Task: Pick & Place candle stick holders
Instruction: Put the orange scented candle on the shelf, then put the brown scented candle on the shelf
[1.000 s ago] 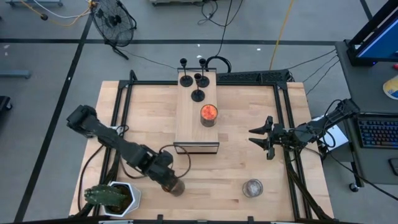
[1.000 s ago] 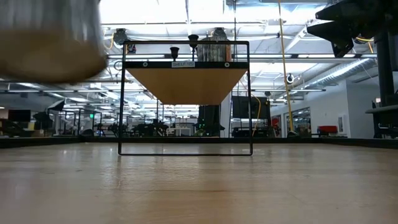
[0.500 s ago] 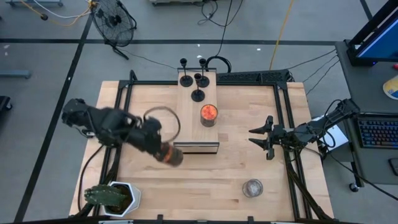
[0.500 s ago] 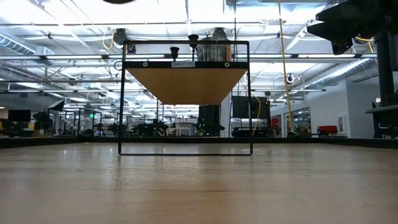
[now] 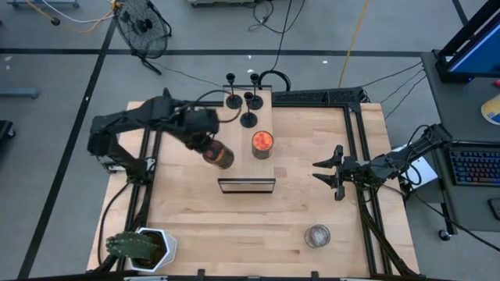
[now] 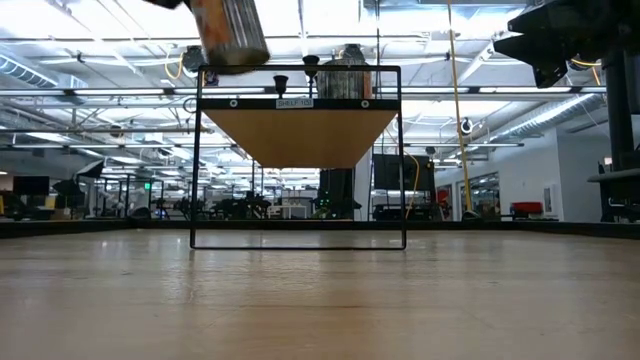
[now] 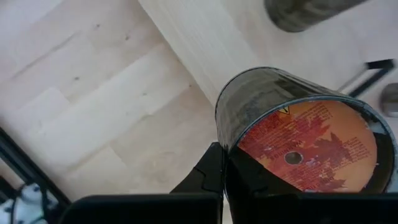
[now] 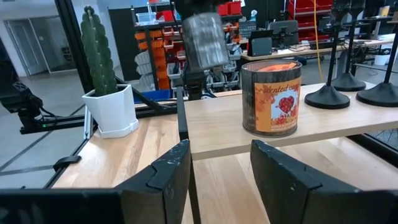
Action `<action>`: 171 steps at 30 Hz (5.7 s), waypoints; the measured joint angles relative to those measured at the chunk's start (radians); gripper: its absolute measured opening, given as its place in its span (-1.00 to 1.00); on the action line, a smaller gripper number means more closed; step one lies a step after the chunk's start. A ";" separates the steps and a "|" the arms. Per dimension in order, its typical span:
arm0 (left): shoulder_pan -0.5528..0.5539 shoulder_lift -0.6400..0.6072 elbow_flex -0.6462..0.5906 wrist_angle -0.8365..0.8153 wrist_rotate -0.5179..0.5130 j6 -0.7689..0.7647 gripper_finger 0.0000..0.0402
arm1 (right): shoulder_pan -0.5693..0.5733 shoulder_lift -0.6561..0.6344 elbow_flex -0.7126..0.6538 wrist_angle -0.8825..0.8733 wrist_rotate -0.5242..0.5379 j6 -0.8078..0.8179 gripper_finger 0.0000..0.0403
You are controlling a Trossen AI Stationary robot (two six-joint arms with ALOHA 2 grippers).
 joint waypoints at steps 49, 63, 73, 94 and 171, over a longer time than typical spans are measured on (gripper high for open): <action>0.196 0.208 0.000 0.158 0.021 0.234 -0.91 | 0.000 0.000 0.000 -0.001 0.000 0.004 -0.20; 0.196 0.207 0.000 0.179 0.012 0.233 -0.58 | 0.000 0.000 0.000 0.000 0.000 0.019 -0.20; 0.199 0.197 0.000 0.186 0.013 0.233 -0.28 | 0.000 0.000 0.000 0.000 0.000 0.019 -0.21; 0.019 0.040 0.000 0.012 -0.060 -0.026 -0.58 | 0.000 0.000 0.000 0.002 -0.001 0.051 -0.20; -0.680 -0.777 -1.418 1.407 -0.625 0.119 -0.82 | 0.218 1.005 1.066 -1.315 -0.643 0.896 -0.29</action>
